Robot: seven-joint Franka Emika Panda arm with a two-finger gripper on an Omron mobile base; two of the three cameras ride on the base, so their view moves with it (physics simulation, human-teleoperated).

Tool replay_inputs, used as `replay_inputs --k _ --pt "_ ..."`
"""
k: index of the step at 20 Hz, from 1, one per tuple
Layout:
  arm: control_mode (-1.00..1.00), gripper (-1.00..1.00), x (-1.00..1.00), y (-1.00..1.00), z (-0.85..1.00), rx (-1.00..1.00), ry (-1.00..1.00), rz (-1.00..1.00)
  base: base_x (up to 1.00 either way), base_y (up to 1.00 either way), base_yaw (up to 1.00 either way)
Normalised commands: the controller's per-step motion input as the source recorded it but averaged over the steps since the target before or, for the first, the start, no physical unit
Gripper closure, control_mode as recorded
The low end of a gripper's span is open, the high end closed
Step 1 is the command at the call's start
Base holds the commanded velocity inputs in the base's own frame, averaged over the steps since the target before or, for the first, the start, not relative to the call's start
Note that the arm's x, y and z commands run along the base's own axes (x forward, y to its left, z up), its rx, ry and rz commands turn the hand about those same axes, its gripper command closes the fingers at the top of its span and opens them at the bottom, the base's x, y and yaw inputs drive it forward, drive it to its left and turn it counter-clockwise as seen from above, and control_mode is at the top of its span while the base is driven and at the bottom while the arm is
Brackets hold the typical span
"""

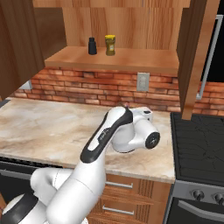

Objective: Collect the turmeric, ketchup, and shaker from the cabinet and place them next to the stove.

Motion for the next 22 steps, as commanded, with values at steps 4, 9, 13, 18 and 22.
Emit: replay_inputs --k 4,9,13,18,22 --pt "-1.00 1.00 0.29 -0.50 -0.34 0.00 0.00 0.07 0.00 0.00 0.00" --pt "-1.00 1.00 0.39 -0.42 -0.27 -0.01 0.00 0.04 0.00 0.00 0.00" --pt "-1.00 1.00 0.44 -0.36 -0.22 0.00 0.00 0.04 0.00 0.00 0.00" --pt "-1.00 1.00 0.42 -0.29 -0.22 0.00 -0.01 0.03 0.00 0.00 0.00" --pt "-1.00 1.00 0.34 -0.20 -0.21 0.00 -0.02 0.02 0.00 0.00 0.00"
